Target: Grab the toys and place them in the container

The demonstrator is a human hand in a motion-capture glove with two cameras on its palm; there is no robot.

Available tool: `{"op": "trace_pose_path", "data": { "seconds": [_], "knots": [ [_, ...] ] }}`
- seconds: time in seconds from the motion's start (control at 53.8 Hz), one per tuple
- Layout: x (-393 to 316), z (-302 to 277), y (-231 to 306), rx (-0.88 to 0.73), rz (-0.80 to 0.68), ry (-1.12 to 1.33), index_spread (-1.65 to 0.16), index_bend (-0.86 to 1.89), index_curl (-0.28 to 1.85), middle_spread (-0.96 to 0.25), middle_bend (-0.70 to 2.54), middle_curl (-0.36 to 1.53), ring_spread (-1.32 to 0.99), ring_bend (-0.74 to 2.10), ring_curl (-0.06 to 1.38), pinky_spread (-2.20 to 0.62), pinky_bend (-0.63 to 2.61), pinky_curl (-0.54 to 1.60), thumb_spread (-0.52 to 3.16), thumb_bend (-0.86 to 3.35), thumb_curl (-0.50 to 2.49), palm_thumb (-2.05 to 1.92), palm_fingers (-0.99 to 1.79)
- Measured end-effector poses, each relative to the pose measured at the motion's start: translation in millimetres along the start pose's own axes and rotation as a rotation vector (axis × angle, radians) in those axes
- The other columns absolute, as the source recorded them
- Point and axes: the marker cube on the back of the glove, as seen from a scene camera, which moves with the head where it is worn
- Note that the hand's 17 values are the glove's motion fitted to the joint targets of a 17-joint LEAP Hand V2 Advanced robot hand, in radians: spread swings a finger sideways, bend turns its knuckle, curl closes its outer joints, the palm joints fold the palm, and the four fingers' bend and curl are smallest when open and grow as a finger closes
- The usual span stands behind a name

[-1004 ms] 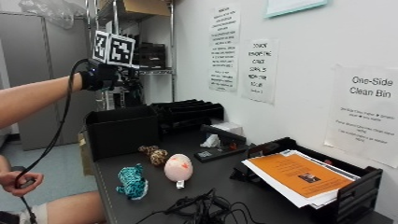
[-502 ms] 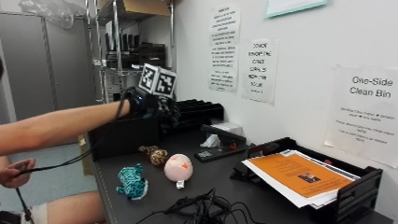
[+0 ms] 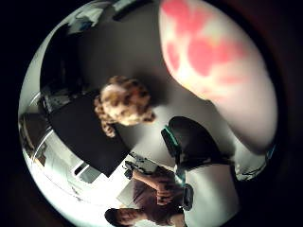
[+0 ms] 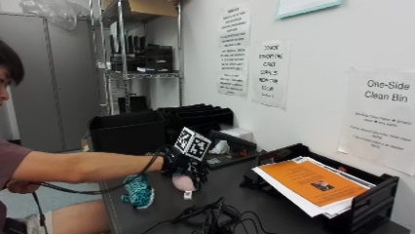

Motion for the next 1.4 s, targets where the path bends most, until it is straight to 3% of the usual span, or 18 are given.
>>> {"op": "trace_pose_path", "data": {
  "seconds": [0.112,0.205,0.279,0.372,0.539,0.67,0.818,0.986,1.19,1.395],
  "knots": [
    [7,4,-9,0.113,-0.007,0.006,-0.24,0.01,0.08,0.07,0.15,0.21,0.04,0.57,0.27,0.05,1.21,0.41,1.34,0.04,0.33,0.27,-0.15],
    [12,7,-13,0.189,-0.050,-0.112,-0.24,0.10,0.08,0.06,0.30,0.26,-0.03,0.87,0.34,-0.04,1.17,0.37,1.37,0.14,0.39,0.47,0.26],
    [11,9,-14,0.222,-0.082,-0.212,-0.24,0.17,0.10,0.02,0.39,0.31,-0.10,1.03,0.40,-0.11,1.12,0.36,1.42,0.20,0.42,0.57,0.41],
    [8,6,-10,0.219,-0.114,-0.288,-0.24,0.20,0.13,-0.04,0.47,0.35,-0.20,1.15,0.46,-0.18,1.15,0.39,1.36,0.25,0.49,0.71,0.52],
    [3,-39,16,0.159,-0.102,-0.200,-0.29,0.39,0.18,-0.14,0.78,0.51,-0.33,1.30,0.56,-0.28,1.21,0.45,1.07,0.21,0.61,0.78,0.78],
    [-10,-100,53,0.213,-0.107,-0.167,-0.34,0.53,0.24,-0.21,0.95,0.63,-0.39,1.37,0.62,-0.32,1.25,0.49,0.90,0.18,0.68,0.78,0.80],
    [-35,-199,127,0.389,-0.161,-0.127,-0.37,0.68,0.32,-0.26,1.07,0.74,-0.42,1.42,0.67,-0.35,1.30,0.54,0.74,0.14,0.75,0.77,0.77],
    [-81,-267,188,0.505,-0.209,-0.083,-0.39,0.82,0.41,-0.28,1.13,0.83,-0.43,1.46,0.71,-0.35,1.35,0.58,0.60,0.11,0.83,0.77,0.72],
    [-175,-302,229,0.577,-0.313,-0.009,-0.39,0.89,0.53,-0.30,1.18,0.91,-0.42,1.51,0.74,-0.35,1.41,0.62,0.48,0.09,0.90,0.78,0.65],
    [-300,-284,223,0.554,-0.473,0.057,-0.40,0.92,0.64,-0.30,1.22,0.97,-0.41,1.56,0.76,-0.34,1.45,0.64,0.41,0.07,0.96,0.78,0.60]
  ]
}}
